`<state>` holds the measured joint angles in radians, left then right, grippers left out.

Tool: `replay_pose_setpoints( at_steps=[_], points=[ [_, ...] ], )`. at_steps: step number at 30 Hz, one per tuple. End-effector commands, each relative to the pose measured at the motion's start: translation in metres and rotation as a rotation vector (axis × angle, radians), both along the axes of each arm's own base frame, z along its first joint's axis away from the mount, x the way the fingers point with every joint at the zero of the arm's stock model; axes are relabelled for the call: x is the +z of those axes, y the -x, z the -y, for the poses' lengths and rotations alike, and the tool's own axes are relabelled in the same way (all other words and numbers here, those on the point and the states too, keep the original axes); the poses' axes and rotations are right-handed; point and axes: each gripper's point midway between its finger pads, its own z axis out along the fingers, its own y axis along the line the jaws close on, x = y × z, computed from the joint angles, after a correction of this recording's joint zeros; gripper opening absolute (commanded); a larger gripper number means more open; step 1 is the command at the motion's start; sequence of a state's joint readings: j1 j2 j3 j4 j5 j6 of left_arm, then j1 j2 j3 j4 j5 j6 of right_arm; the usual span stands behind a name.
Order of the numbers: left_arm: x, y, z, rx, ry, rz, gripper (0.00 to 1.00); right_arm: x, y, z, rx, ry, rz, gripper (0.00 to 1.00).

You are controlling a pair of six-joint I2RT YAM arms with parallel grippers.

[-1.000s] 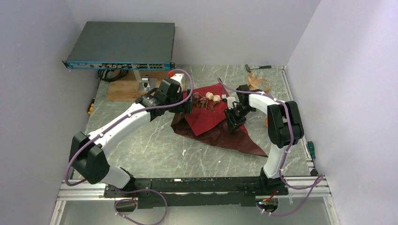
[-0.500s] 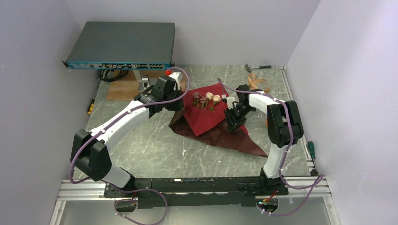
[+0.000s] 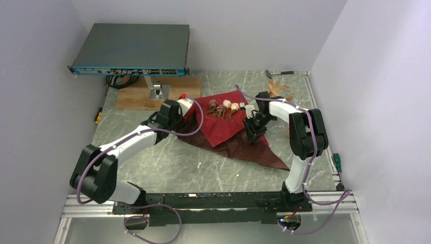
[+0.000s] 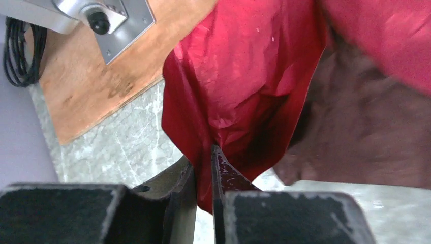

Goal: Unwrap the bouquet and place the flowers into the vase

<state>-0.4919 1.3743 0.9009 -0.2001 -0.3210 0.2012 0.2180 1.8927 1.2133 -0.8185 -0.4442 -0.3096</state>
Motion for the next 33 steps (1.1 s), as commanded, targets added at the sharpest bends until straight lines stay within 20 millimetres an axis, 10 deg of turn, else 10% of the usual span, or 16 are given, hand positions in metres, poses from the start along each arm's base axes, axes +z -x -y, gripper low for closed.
replay_pose_setpoints(
  at_steps=[1, 7, 12, 18, 28, 33],
  points=[
    [0.001, -0.039, -0.015, -0.138, -0.281, 0.205, 0.21, -0.015, -0.004, 0.015, 0.037, 0.080, 0.010, 0.34],
    [-0.047, -0.058, -0.061, -0.036, -0.368, 0.112, 0.25, -0.009, -0.006, 0.016, 0.044, 0.078, 0.027, 0.34],
    [-0.047, -0.071, -0.100, 0.047, -0.398, 0.119, 0.30, 0.001, -0.006, 0.013, 0.049, 0.054, 0.036, 0.35],
    [-0.030, -0.073, -0.090, -0.047, -0.369, 0.135, 0.79, 0.004, 0.000, 0.012, 0.064, 0.043, 0.033, 0.38],
    [0.058, 0.013, 0.018, -0.658, 0.065, 0.079, 1.00, 0.058, 0.013, -0.025, 0.124, -0.219, 0.073, 0.55],
    [0.056, 0.059, 0.066, -1.005, 0.227, -0.004, 0.99, 0.080, 0.019, -0.035, 0.147, -0.301, 0.084, 0.58]
  ],
)
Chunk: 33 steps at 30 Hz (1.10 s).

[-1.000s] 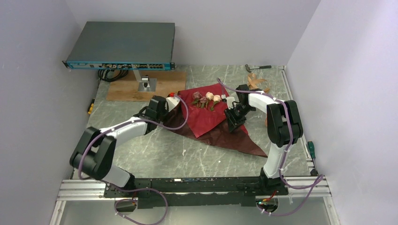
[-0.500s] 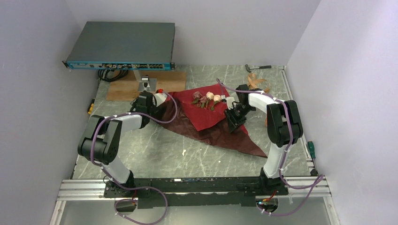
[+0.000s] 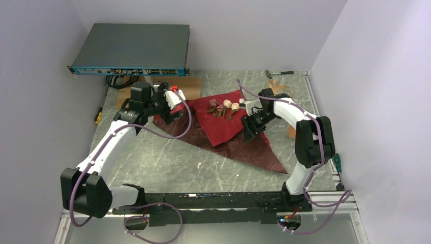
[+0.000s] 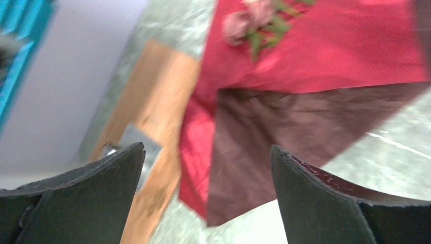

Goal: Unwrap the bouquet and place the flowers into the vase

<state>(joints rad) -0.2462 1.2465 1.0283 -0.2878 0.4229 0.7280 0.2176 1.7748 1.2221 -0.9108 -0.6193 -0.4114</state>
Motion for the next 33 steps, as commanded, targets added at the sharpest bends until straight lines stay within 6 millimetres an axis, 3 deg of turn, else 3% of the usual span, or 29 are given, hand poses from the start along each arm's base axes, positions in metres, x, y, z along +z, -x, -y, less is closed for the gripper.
replay_pose_setpoints(
  at_steps=[1, 7, 12, 18, 25, 28, 33],
  points=[
    [-0.037, 0.066, 0.054, -0.399, 0.086, -0.202, 0.99, 0.037, 0.004, -0.015, 0.047, -0.134, 0.040, 0.58],
    [-0.064, 0.053, 0.090, -0.567, -0.034, -0.036, 0.99, 0.067, -0.004, -0.019, 0.029, -0.210, 0.066, 0.59],
    [-0.085, 0.049, 0.120, -0.700, -0.103, 0.031, 0.99, 0.076, -0.025, -0.011, -0.021, -0.207, 0.094, 0.59],
    [-0.123, 0.048, 0.146, -0.785, -0.205, 0.076, 0.95, 0.089, -0.047, 0.002, -0.109, -0.250, 0.092, 0.59],
    [-0.129, 0.029, 0.172, -0.750, -0.208, 0.164, 0.93, 0.089, -0.050, 0.013, -0.139, -0.238, 0.103, 0.59],
    [-0.129, 0.028, 0.179, -0.755, -0.208, 0.180, 0.85, 0.087, -0.050, 0.014, -0.141, -0.237, 0.098, 0.59],
    [-0.107, 0.030, 0.181, -0.729, -0.165, 0.115, 0.36, 0.090, -0.054, 0.018, -0.155, -0.230, 0.106, 0.58]
  ],
)
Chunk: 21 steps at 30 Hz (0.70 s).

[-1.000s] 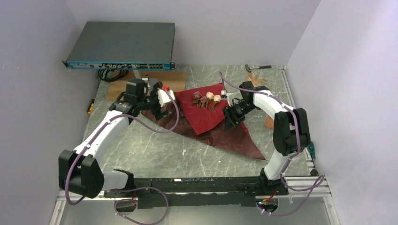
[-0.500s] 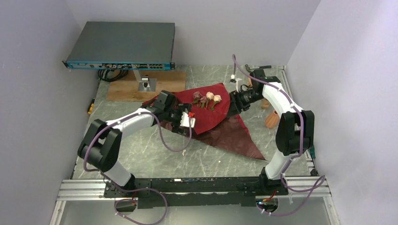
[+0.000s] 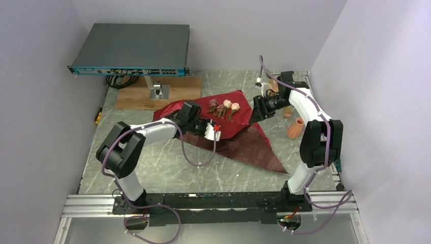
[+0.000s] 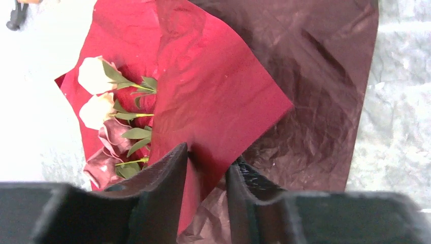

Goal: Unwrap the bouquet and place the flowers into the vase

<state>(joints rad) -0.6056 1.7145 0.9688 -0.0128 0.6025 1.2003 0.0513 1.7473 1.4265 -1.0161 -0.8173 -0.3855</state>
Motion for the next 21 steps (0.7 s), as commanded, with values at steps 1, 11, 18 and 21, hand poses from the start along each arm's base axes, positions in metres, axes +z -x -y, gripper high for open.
replay_pose_setpoints(
  at_steps=[1, 11, 18, 21],
  points=[
    [0.046, -0.004, 0.011, 0.014, 0.058, -0.014, 0.25, 0.010, -0.006, 0.001, -0.009, -0.016, 0.025, 0.58],
    [0.092, 0.074, -0.021, -0.035, 0.038, -0.177, 0.00, 0.011, -0.030, 0.008, -0.059, 0.030, 0.069, 0.58],
    [0.117, 0.123, -0.043, -0.078, 0.031, -0.250, 0.00, -0.007, -0.033, -0.001, -0.062, 0.072, 0.033, 0.53],
    [0.123, 0.150, -0.054, -0.121, 0.018, -0.277, 0.00, -0.026, -0.025, -0.013, -0.033, 0.126, 0.025, 0.51]
  ],
)
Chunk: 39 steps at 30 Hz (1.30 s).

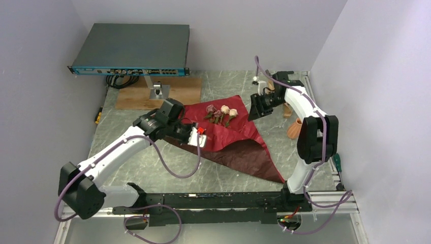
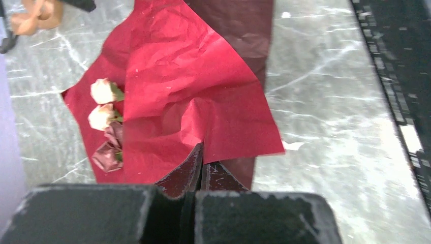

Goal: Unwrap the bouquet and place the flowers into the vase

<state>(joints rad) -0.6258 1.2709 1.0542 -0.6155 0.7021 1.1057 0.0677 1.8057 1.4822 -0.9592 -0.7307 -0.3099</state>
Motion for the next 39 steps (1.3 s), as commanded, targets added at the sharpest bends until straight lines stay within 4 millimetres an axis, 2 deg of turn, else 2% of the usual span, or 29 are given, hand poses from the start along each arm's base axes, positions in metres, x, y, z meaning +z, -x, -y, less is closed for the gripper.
replay_pose_setpoints(
  at_steps=[1, 6, 13, 22, 26, 29, 32, 34, 37, 39],
  points=[
    [0.011, 0.056, -0.015, -0.102, -0.011, -0.114, 0.00, -0.023, 0.003, -0.019, 0.032, 0.071, 0.011, 0.50],
    [0.014, 0.096, -0.034, -0.174, -0.043, -0.165, 0.00, -0.049, -0.004, -0.031, 0.038, 0.119, -0.011, 0.39],
    [0.015, 0.128, -0.049, -0.227, -0.092, -0.269, 0.00, -0.087, -0.015, -0.036, 0.033, 0.183, -0.046, 0.23],
    [0.021, 0.182, -0.063, -0.357, -0.206, -0.546, 0.00, -0.120, -0.031, -0.022, -0.003, 0.288, -0.054, 0.14],
    [0.013, 0.200, -0.069, -0.406, -0.304, -0.635, 0.13, -0.128, -0.039, -0.019, -0.033, 0.298, -0.074, 0.09],
    [-0.008, 0.197, -0.069, -0.373, -0.368, -0.640, 0.15, -0.133, -0.046, -0.020, -0.045, 0.295, -0.084, 0.08],
    [-0.023, 0.187, -0.059, -0.332, -0.360, -0.593, 0.16, -0.137, -0.054, -0.019, -0.051, 0.305, -0.081, 0.08],
    [-0.033, 0.187, -0.053, -0.336, -0.365, -0.555, 0.20, -0.138, -0.061, -0.018, -0.054, 0.311, -0.074, 0.08],
    [-0.047, 0.188, -0.050, -0.338, -0.406, -0.545, 0.45, -0.138, -0.070, -0.016, -0.053, 0.312, -0.063, 0.08],
    [-0.047, 0.190, -0.052, -0.347, -0.427, -0.567, 0.58, -0.134, -0.075, -0.018, -0.035, 0.298, -0.049, 0.09]
  ],
)
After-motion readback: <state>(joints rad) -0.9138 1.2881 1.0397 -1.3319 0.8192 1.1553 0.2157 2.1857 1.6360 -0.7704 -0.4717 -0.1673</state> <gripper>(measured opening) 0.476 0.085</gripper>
